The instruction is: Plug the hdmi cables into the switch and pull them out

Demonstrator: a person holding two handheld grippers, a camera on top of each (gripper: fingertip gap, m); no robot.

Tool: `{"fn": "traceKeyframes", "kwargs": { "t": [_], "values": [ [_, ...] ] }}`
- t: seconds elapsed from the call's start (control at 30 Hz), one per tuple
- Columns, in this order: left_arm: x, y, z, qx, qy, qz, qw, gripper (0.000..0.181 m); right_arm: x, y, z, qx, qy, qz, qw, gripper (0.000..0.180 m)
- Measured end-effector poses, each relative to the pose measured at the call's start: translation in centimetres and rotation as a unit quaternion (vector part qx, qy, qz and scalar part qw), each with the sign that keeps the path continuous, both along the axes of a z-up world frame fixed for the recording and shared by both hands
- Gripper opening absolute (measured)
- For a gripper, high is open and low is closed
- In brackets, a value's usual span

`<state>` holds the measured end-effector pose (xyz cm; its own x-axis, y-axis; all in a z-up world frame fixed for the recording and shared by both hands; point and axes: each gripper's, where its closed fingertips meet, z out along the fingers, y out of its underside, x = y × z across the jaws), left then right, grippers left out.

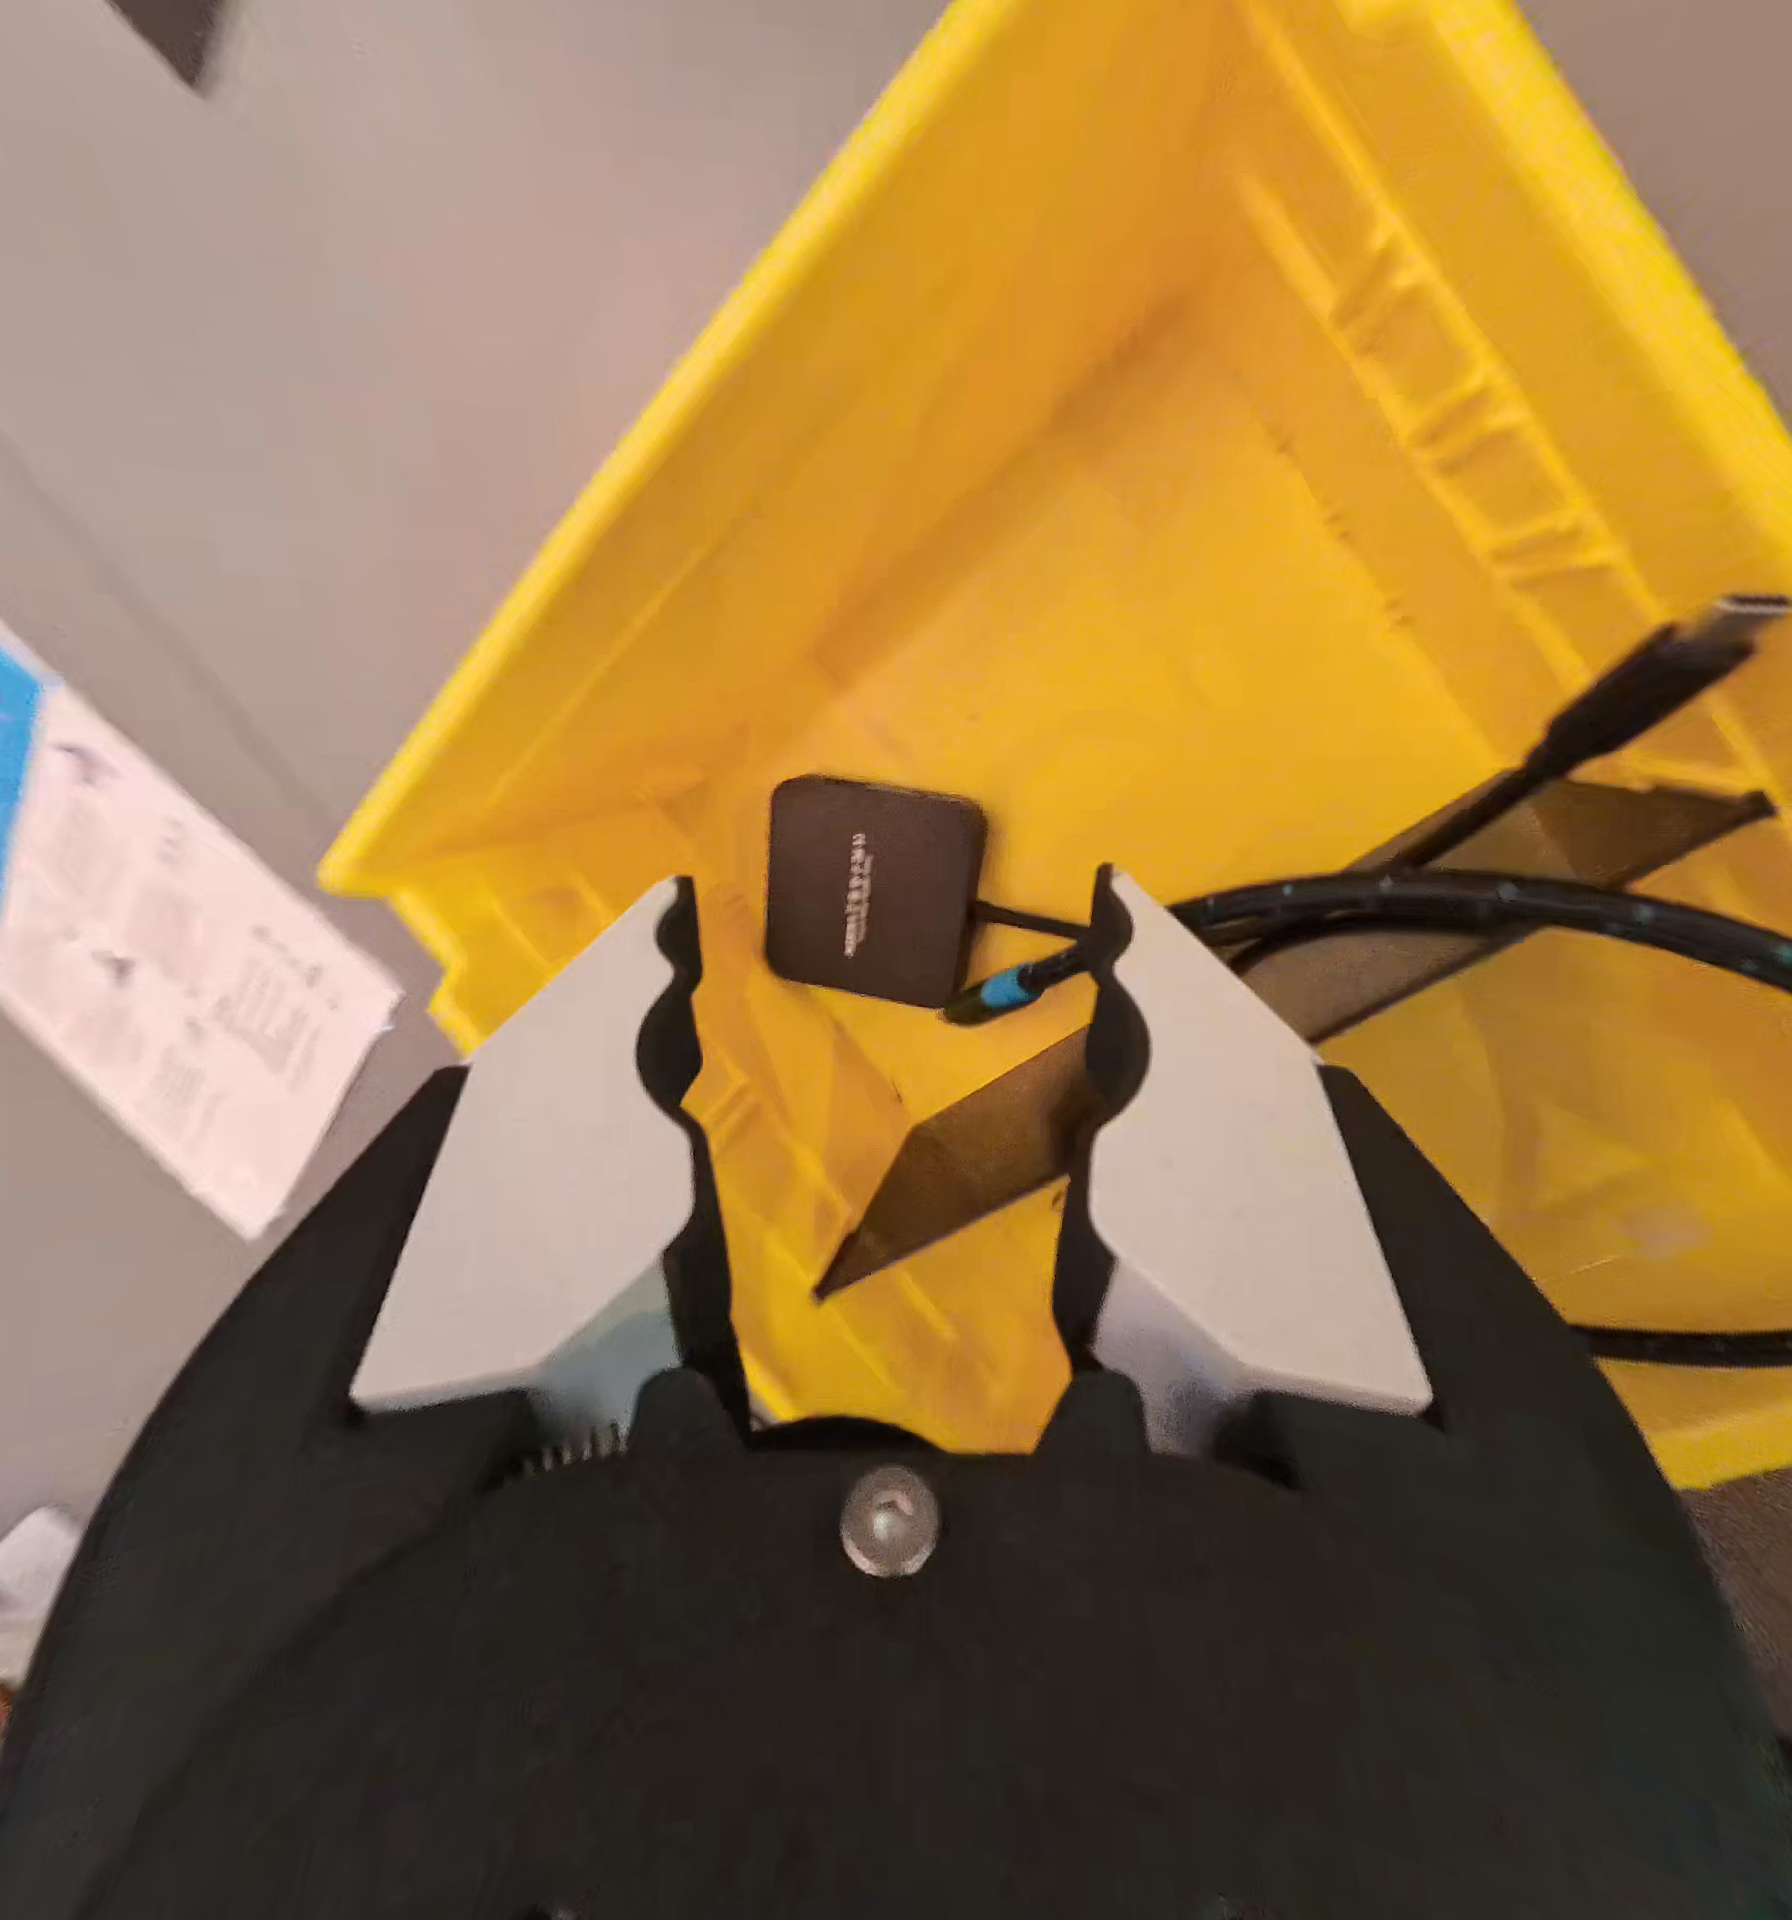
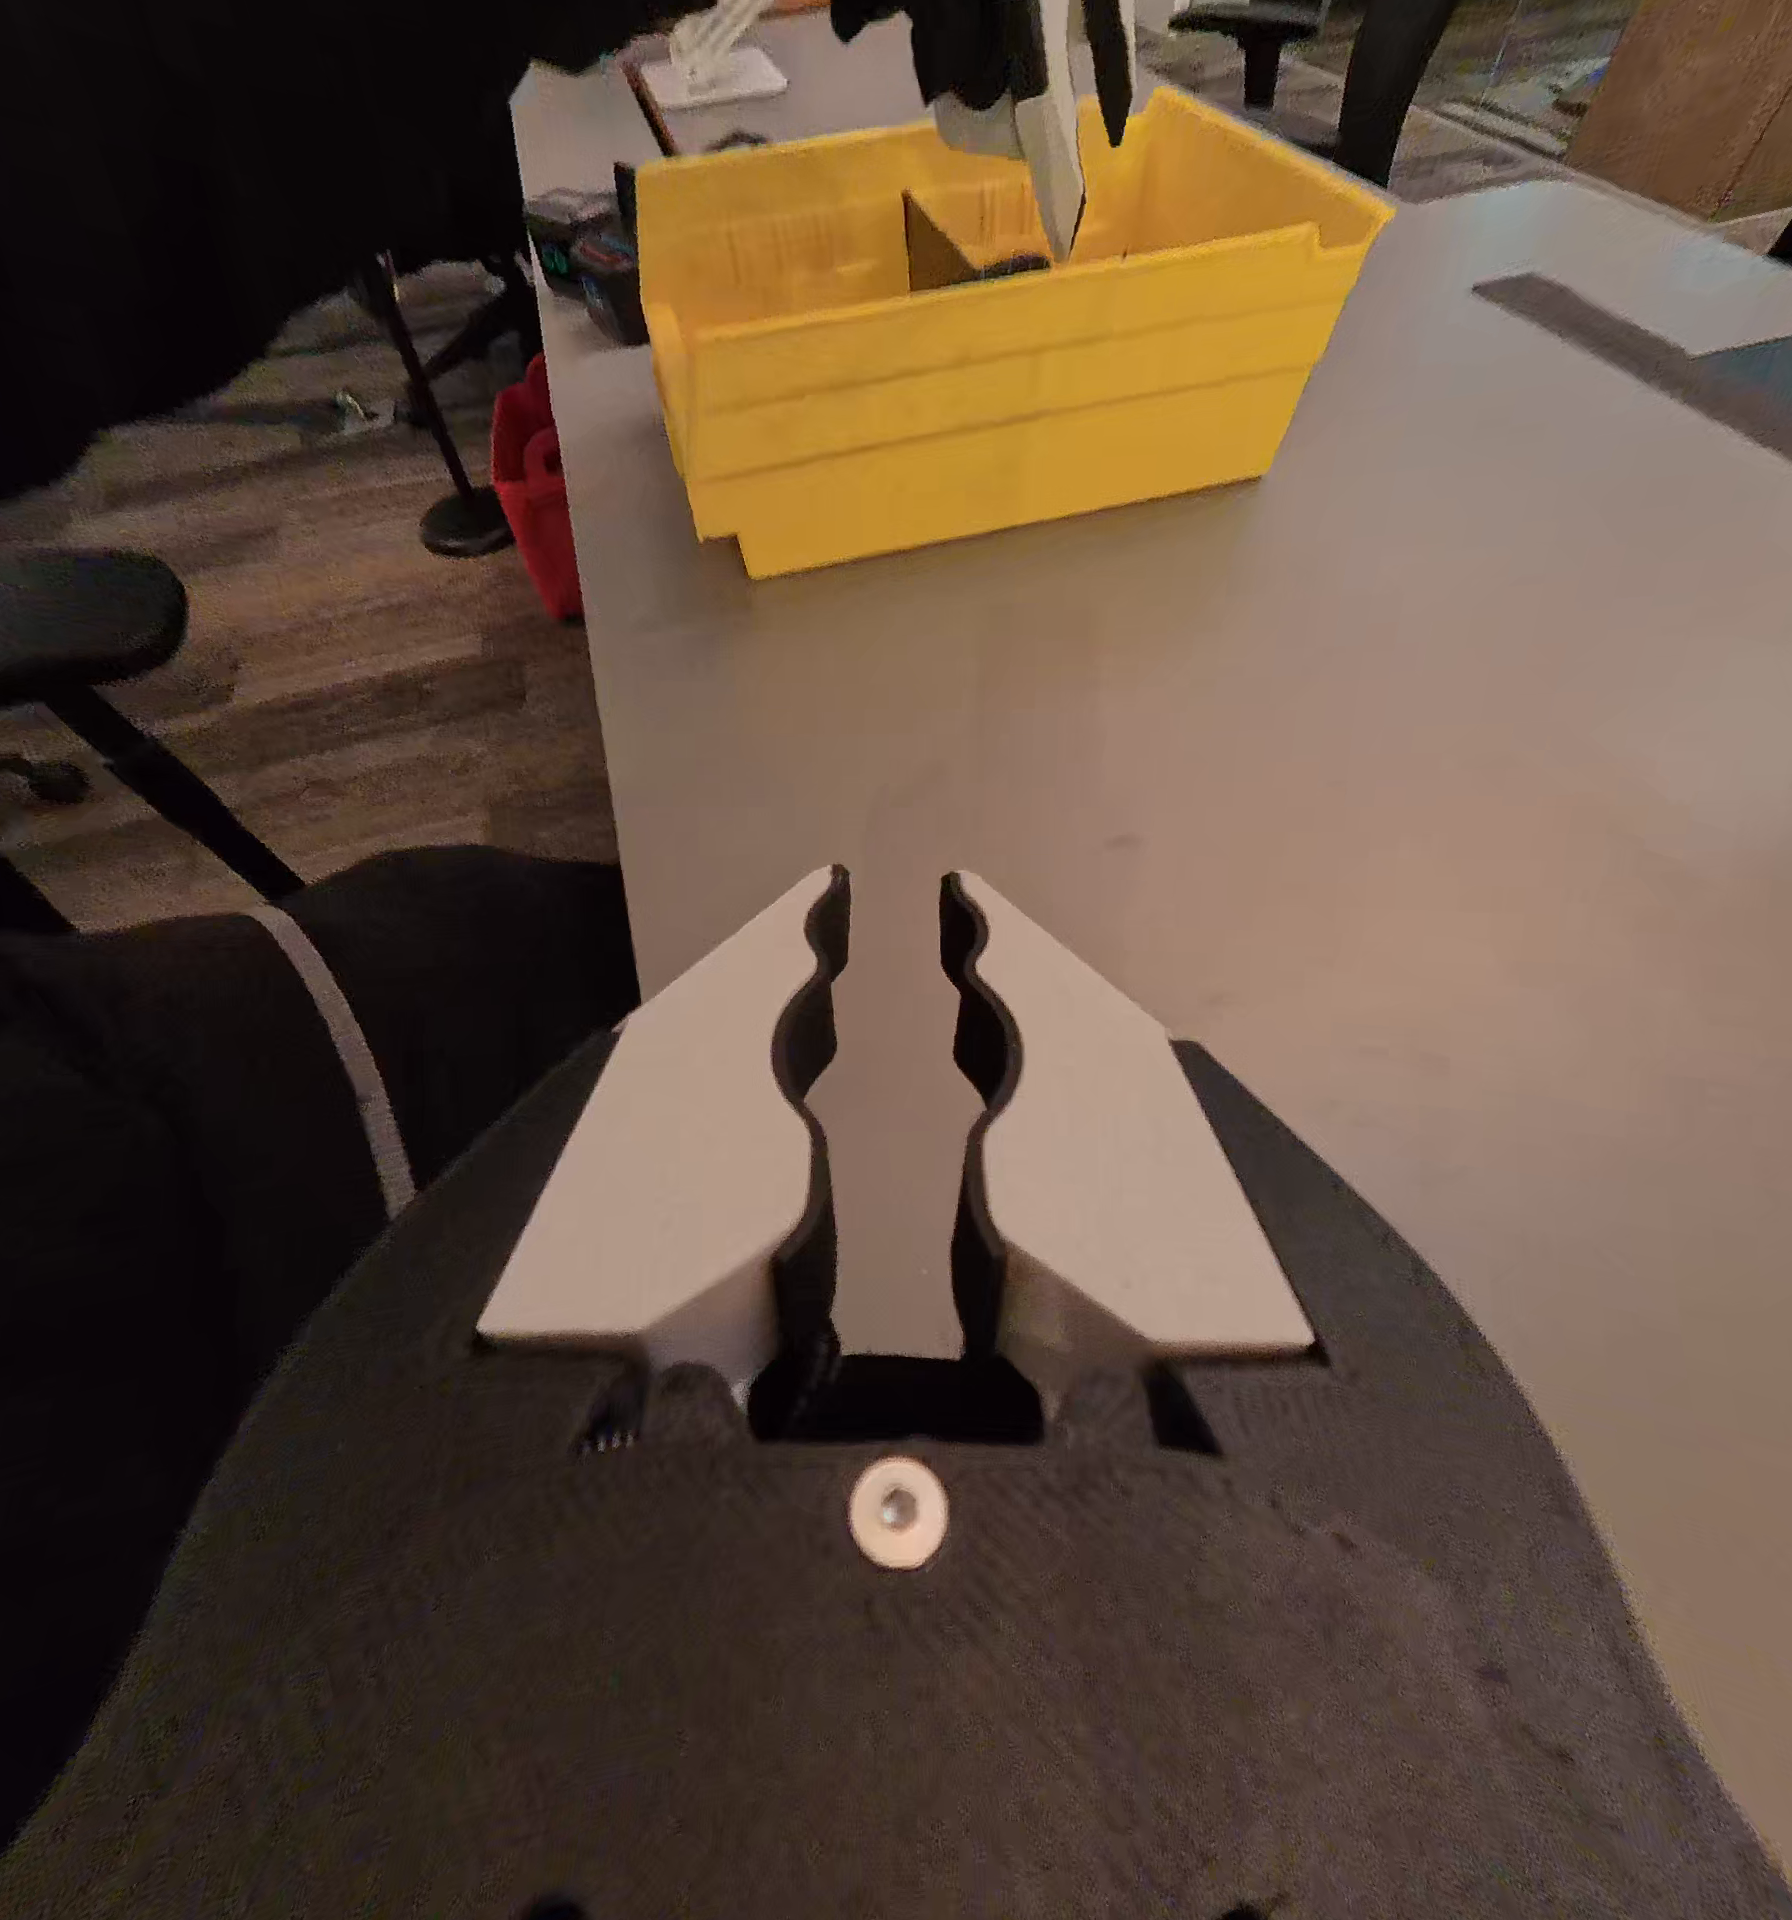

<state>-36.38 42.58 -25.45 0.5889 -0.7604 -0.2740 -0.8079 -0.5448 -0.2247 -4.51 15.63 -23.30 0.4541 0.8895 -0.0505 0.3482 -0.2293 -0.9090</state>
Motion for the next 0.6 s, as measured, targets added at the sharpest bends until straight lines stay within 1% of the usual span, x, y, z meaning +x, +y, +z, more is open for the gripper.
{"fn": "traceKeyframes", "kwargs": {
  "t": [0.07,0.13,0.27,0.33,0.37,0.43,0.47,0.57,0.6],
  "values": [
    [0.5,0.6,-1.6,-0.027,-0.015,-0.005,1.0,0.075,0.1,0.3,-1.2,-0.006,-0.009,-0.002,1.0,0.014],
    [-0.2,1.2,-3.1,-0.051,0.014,-0.003,0.999,0.076,0.2,0.5,-1.9,-0.009,-0.008,-0.003,1.0,0.013],
    [-2.8,2.1,-6.0,-0.099,0.086,0.006,0.991,0.085,1.1,1.0,-3.4,-0.005,-0.031,-0.007,0.999,0.013],
    [-3.2,1.9,-7.2,-0.122,0.093,0.009,0.988,0.085,1.6,1.2,-3.9,-0.009,-0.033,-0.009,0.999,0.013],
    [-3.0,1.6,-7.6,-0.139,0.085,0.007,0.987,0.079,1.7,1.3,-3.9,-0.012,-0.029,-0.01,0.999,0.013],
    [-2.9,1.5,-7.6,-0.149,0.083,0.009,0.985,0.077,1.7,1.3,-4.1,-0.014,-0.029,-0.007,0.999,0.012],
    [-2.7,1.2,-7.7,-0.159,0.081,0.007,0.984,0.07,1.8,1.3,-4.3,-0.012,-0.032,-0.006,0.999,0.013],
    [-2.6,1.1,-7.7,-0.168,0.086,-0.004,0.982,0.066,1.6,1.2,-4.5,-0.012,-0.035,0.003,0.999,0.013],
    [-2.6,1.2,-7.7,-0.166,0.086,-0.008,0.982,0.062,1.6,1.2,-4.6,-0.012,-0.035,0.004,0.999,0.013]
  ]
}}
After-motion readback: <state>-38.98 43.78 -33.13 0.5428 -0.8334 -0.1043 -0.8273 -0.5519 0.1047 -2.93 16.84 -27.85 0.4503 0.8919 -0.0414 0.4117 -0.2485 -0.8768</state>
